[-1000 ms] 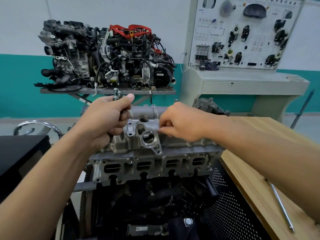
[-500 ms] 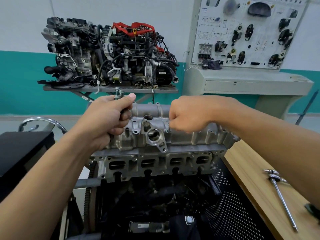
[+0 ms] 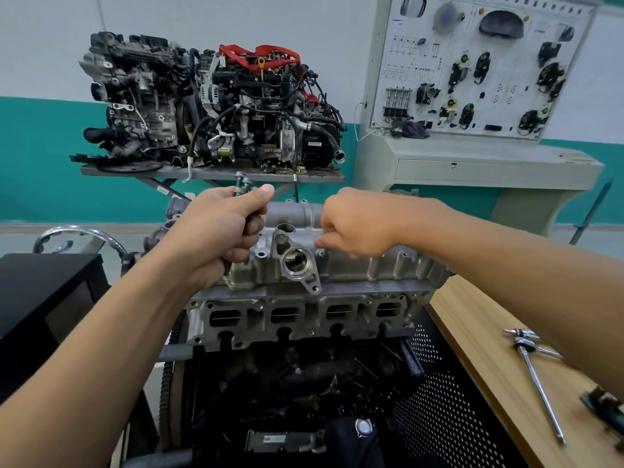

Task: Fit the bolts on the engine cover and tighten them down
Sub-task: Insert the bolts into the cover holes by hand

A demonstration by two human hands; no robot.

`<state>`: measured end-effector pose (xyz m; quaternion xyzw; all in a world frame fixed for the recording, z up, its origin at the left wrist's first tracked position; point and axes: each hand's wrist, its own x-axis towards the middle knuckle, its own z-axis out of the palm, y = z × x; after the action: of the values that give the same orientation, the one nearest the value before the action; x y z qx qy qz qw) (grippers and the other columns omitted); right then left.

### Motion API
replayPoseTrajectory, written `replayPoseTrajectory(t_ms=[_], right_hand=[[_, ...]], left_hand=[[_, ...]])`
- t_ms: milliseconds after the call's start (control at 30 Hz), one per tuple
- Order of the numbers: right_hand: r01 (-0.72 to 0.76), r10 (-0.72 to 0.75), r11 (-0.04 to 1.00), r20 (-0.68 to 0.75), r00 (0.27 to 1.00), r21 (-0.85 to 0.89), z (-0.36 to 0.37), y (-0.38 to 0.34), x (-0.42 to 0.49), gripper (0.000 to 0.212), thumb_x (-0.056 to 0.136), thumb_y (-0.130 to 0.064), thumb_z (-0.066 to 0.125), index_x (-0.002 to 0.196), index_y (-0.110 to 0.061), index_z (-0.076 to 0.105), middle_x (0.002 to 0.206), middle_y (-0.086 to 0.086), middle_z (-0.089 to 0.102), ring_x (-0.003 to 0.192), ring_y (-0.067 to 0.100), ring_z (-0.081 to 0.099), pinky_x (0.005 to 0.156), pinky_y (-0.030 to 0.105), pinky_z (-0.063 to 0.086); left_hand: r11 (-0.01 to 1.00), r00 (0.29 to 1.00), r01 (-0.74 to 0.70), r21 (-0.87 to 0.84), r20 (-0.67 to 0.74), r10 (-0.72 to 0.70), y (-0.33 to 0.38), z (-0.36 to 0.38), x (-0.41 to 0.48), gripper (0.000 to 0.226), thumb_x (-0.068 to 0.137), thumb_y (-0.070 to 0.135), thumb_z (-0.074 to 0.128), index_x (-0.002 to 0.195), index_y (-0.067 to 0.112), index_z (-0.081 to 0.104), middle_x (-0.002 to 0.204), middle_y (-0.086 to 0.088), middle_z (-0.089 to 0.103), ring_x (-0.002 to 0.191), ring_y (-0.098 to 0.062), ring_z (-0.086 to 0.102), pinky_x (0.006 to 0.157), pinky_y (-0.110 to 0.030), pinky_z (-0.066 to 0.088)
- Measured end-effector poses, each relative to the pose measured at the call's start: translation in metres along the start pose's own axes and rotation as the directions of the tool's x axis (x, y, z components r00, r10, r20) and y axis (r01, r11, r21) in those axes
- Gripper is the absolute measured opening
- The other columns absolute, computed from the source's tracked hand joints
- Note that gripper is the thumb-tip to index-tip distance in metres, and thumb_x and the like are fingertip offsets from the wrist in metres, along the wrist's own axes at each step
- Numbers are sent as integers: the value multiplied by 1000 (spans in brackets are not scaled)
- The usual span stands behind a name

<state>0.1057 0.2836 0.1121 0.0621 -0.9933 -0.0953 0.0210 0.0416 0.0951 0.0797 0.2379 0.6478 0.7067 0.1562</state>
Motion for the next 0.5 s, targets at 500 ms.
replayPoseTrajectory(t_ms=[500], right_hand=[[-76,76,995,5,997,-65,-10,-4,2,47,92,-51,53,68,-12,64,64,6,65,62,24,64,60,35,56]], left_hand=[[1000,1000,10,3,-2,-10,-2,-3,0,35,100,31,58,70,16,47,49,4,39,36,-6,24,31,-12,18]])
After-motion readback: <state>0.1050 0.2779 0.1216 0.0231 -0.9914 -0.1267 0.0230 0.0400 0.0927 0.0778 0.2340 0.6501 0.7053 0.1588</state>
